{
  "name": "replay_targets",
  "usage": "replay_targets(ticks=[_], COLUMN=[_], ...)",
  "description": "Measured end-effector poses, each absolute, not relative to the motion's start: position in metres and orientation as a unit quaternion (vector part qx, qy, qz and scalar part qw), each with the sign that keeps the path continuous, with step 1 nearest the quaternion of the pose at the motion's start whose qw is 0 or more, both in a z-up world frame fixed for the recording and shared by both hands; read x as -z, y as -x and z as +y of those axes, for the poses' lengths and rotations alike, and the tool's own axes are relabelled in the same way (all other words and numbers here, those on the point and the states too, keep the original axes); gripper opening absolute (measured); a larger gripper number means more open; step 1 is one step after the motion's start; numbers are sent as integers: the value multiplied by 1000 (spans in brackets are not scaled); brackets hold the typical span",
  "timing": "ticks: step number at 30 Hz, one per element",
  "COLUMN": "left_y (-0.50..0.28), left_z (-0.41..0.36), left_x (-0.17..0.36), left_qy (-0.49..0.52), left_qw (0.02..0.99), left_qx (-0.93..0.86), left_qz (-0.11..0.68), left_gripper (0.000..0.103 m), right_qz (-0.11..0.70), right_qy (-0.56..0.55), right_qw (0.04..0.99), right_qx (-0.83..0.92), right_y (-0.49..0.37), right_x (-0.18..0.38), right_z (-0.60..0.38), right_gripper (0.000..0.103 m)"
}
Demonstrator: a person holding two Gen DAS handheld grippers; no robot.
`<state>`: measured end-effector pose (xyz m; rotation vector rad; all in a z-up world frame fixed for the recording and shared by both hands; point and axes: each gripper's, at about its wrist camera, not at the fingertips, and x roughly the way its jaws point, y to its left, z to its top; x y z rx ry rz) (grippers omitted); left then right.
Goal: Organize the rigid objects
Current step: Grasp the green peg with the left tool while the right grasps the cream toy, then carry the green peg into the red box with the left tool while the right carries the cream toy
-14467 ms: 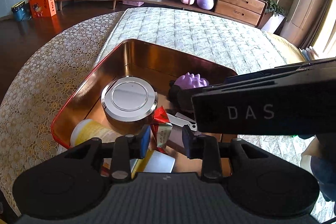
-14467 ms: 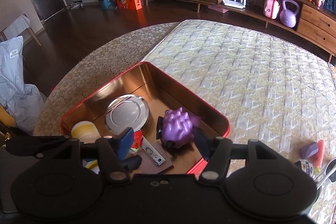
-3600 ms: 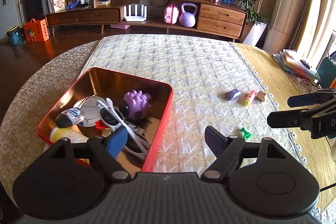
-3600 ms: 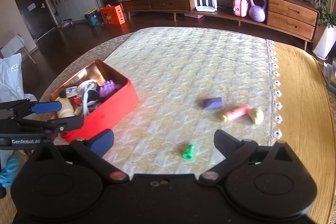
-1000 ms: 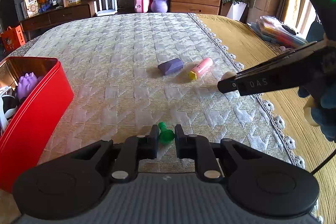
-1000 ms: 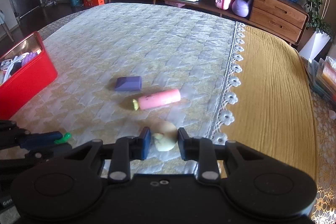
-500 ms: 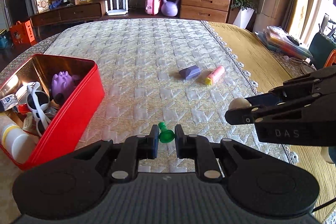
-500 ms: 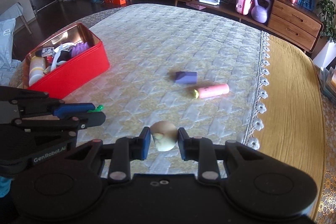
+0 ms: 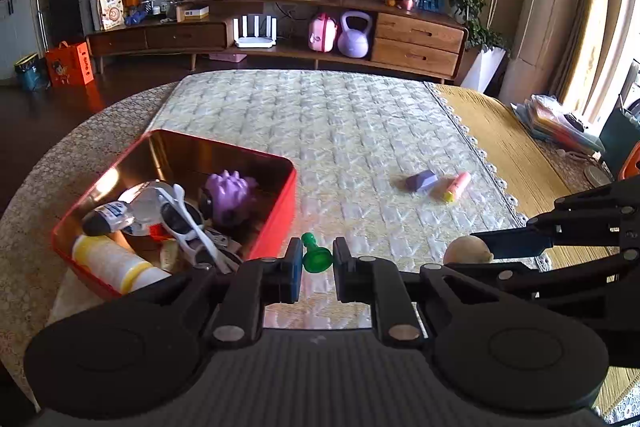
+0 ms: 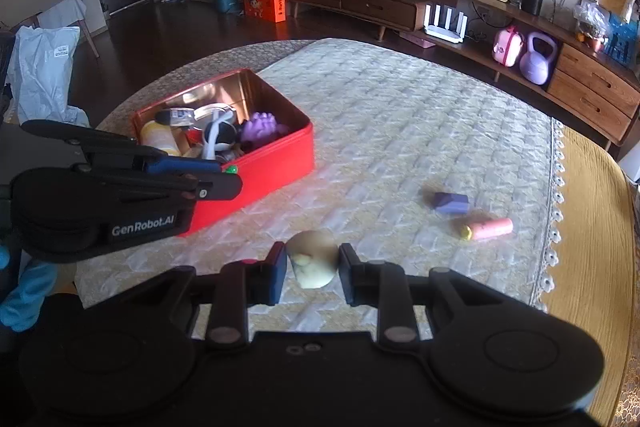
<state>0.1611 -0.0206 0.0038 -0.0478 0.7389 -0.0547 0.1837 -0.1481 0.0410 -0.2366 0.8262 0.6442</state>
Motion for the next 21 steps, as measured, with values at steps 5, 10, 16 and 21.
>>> replay_targets(ticks=[5, 10, 16, 21], left_y=[-152, -150, -155, -167], left_z=[10, 38, 74, 103], left_x=[-16, -23, -24, -21], left_qy=[27, 29, 41, 51], left_qw=[936, 938, 937, 935], left_qx=[13, -4, -27, -45], left_qz=[350, 345, 345, 349], left_gripper=[15, 15, 15, 15], right_qz=[381, 371, 364, 361], right_qy=[123, 125, 120, 121], right_qw=[857, 856, 860, 863], right_qx=[-325, -338, -336, -331], right_y=[-175, -172, -178, -187], right_x=[-52, -60, -60, -57], right_z=[-120, -96, -72, -54], right_gripper=[26, 26, 26, 26])
